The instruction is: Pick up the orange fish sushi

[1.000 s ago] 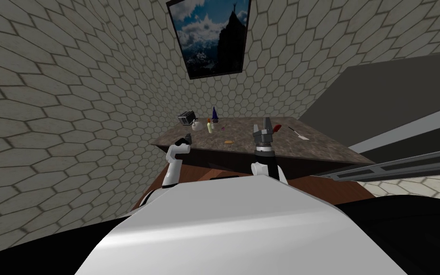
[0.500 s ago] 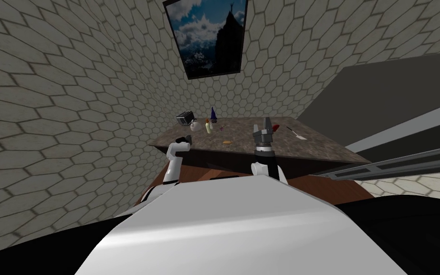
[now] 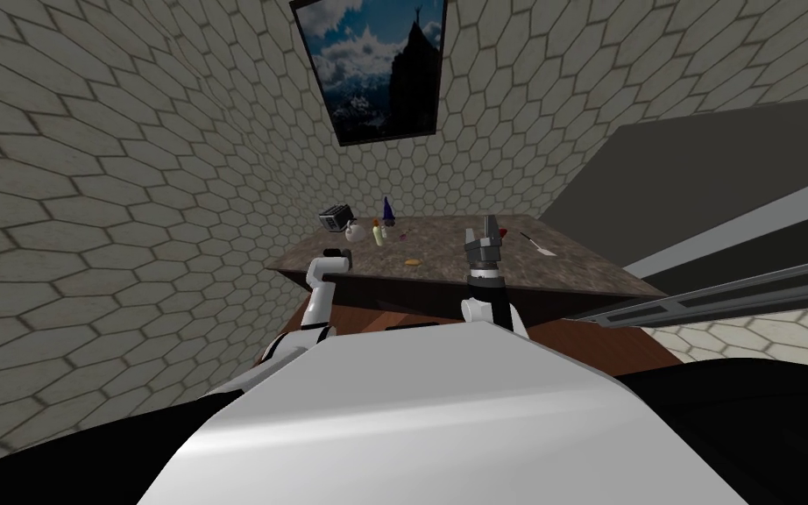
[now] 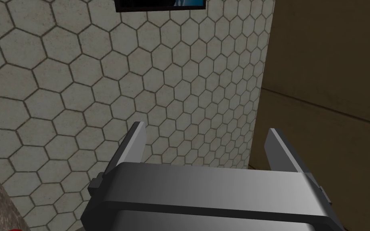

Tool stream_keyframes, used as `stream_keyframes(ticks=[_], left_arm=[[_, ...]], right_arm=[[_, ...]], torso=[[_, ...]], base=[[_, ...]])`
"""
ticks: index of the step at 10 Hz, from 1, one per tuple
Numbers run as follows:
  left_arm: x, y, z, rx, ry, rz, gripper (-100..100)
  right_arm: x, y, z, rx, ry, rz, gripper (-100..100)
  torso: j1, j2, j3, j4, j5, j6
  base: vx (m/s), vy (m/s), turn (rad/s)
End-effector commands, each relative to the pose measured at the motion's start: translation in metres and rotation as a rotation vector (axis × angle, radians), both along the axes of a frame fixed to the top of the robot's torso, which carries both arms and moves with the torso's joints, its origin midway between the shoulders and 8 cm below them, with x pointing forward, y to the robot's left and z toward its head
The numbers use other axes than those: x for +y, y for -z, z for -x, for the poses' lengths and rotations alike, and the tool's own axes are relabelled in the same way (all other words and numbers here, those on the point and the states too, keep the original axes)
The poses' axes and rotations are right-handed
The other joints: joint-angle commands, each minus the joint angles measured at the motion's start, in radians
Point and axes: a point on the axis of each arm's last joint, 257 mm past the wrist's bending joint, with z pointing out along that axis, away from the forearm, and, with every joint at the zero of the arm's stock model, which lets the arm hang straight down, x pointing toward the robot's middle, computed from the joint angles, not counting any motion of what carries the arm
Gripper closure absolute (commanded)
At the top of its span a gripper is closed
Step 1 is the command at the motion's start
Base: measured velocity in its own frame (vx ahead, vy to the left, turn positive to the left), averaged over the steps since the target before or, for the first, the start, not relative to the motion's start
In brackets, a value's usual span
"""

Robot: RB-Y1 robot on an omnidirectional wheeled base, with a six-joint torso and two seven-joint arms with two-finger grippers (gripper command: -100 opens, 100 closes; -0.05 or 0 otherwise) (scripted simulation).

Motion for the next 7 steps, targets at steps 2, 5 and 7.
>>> stream_keyframes(ticks=[2,5,7], left_arm=[[0.0,0.009,0.003,0.071,-0.016,0.018,-100],[0.0,0.019,0.01,0.155,-0.033,0.036,-100],[-0.001,0.024,0.013,0.206,-0.041,0.053,-100]], right_arm=[[0.0,0.0,0.0,0.0,0.0,0.0,0],[0.0,0.0,0.0,0.0,0.0,0.0,0],[0.0,0.0,0.0,0.0,0.0,0.0,0]], torso=[[0.002,0.0,0.0,0.0,0.0,0.0],[-0.002,-0.001,0.0,0.0,0.0,0.0],[0.001,0.0,0.0,0.0,0.0,0.0]], base=[[0.006,-0.043,-0.039],[0.017,-0.079,-0.044],[0.007,-0.048,-0.025]])
